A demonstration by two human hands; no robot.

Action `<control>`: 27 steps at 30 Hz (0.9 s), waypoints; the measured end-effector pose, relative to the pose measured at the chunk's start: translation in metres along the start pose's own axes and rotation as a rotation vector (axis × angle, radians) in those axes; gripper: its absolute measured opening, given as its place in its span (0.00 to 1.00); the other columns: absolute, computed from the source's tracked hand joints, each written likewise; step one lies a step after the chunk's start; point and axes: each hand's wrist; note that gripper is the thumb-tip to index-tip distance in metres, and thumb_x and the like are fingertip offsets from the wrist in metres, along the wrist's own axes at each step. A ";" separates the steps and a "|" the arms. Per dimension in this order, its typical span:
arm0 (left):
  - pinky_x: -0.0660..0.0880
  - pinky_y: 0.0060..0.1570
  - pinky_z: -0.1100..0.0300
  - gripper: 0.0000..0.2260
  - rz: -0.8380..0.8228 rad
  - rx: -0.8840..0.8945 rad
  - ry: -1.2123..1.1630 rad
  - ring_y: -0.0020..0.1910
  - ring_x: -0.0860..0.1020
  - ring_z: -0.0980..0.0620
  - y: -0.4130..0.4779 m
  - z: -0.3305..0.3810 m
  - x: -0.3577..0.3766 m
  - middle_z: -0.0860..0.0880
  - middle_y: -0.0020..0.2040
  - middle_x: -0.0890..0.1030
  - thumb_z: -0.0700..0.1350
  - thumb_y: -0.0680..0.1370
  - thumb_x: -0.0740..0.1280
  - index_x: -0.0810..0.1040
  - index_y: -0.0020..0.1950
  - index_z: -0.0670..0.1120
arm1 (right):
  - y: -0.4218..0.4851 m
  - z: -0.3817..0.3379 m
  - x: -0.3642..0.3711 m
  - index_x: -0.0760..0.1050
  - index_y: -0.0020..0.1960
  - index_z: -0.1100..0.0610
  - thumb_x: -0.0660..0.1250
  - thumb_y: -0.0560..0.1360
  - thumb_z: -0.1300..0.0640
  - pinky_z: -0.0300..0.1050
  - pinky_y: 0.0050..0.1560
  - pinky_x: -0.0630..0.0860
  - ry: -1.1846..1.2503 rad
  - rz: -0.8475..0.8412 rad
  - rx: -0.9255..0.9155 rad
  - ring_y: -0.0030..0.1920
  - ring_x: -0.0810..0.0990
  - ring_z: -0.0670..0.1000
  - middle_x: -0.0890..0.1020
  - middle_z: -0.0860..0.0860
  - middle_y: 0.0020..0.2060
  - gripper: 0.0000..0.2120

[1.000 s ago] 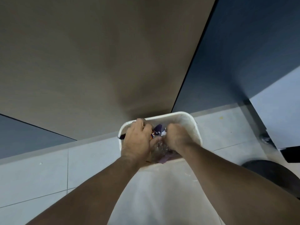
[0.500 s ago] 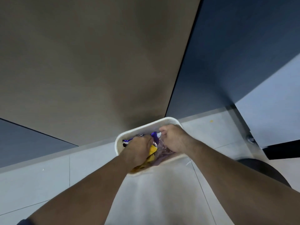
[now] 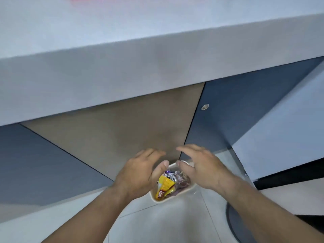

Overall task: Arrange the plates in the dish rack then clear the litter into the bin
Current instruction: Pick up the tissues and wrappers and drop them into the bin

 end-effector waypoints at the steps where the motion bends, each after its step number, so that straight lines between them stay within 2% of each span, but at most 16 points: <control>1: 0.71 0.59 0.58 0.27 0.015 0.016 0.000 0.62 0.71 0.55 -0.005 0.010 -0.024 0.56 0.62 0.75 0.65 0.77 0.46 0.71 0.67 0.55 | -0.010 -0.014 -0.022 0.63 0.73 0.41 0.58 0.78 0.40 0.49 0.68 0.68 -0.005 0.019 -0.013 0.70 0.65 0.46 0.67 0.40 0.71 0.23; 7: 0.74 0.58 0.53 0.25 0.136 0.095 0.011 0.62 0.73 0.55 -0.029 0.055 -0.152 0.55 0.63 0.76 0.65 0.79 0.48 0.72 0.66 0.54 | -0.058 -0.093 -0.130 0.64 0.72 0.42 0.58 0.78 0.38 0.50 0.69 0.66 -0.016 0.118 -0.084 0.71 0.62 0.44 0.66 0.40 0.71 0.24; 10: 0.73 0.60 0.55 0.27 0.163 0.098 0.000 0.63 0.72 0.56 -0.037 0.065 -0.203 0.56 0.65 0.75 0.67 0.78 0.48 0.71 0.68 0.54 | -0.073 -0.129 -0.171 0.66 0.72 0.42 0.59 0.78 0.39 0.48 0.68 0.67 0.010 0.186 -0.102 0.69 0.64 0.44 0.68 0.40 0.70 0.23; 14: 0.70 0.60 0.60 0.27 0.229 0.117 -0.022 0.62 0.72 0.57 -0.046 0.067 -0.264 0.56 0.64 0.75 0.67 0.77 0.48 0.72 0.67 0.54 | -0.085 -0.172 -0.214 0.66 0.72 0.44 0.59 0.78 0.39 0.41 0.68 0.63 -0.009 0.254 -0.123 0.70 0.63 0.43 0.67 0.40 0.70 0.24; 18: 0.65 0.62 0.64 0.28 0.261 0.116 -0.003 0.65 0.69 0.61 -0.057 0.061 -0.303 0.60 0.66 0.72 0.67 0.77 0.48 0.70 0.69 0.55 | -0.089 -0.204 -0.236 0.65 0.72 0.44 0.58 0.79 0.41 0.42 0.69 0.64 -0.017 0.299 -0.134 0.70 0.64 0.43 0.67 0.39 0.70 0.23; 22: 0.67 0.63 0.61 0.23 0.265 0.086 -0.023 0.65 0.70 0.61 -0.063 0.052 -0.328 0.61 0.66 0.71 0.65 0.79 0.51 0.70 0.69 0.56 | -0.082 -0.233 -0.241 0.65 0.72 0.44 0.59 0.79 0.41 0.43 0.67 0.67 0.009 0.306 -0.142 0.66 0.68 0.43 0.67 0.38 0.69 0.22; 27: 0.67 0.63 0.63 0.25 0.302 0.053 -0.007 0.64 0.70 0.62 -0.056 0.043 -0.351 0.62 0.65 0.71 0.65 0.77 0.50 0.70 0.68 0.56 | -0.057 -0.251 -0.247 0.66 0.72 0.45 0.59 0.79 0.42 0.40 0.68 0.64 -0.010 0.316 -0.188 0.69 0.66 0.43 0.68 0.39 0.69 0.22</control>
Point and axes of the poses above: each hand's wrist, its own y-axis towards the middle knuckle, its own x-axis out of the palm, z = x × y
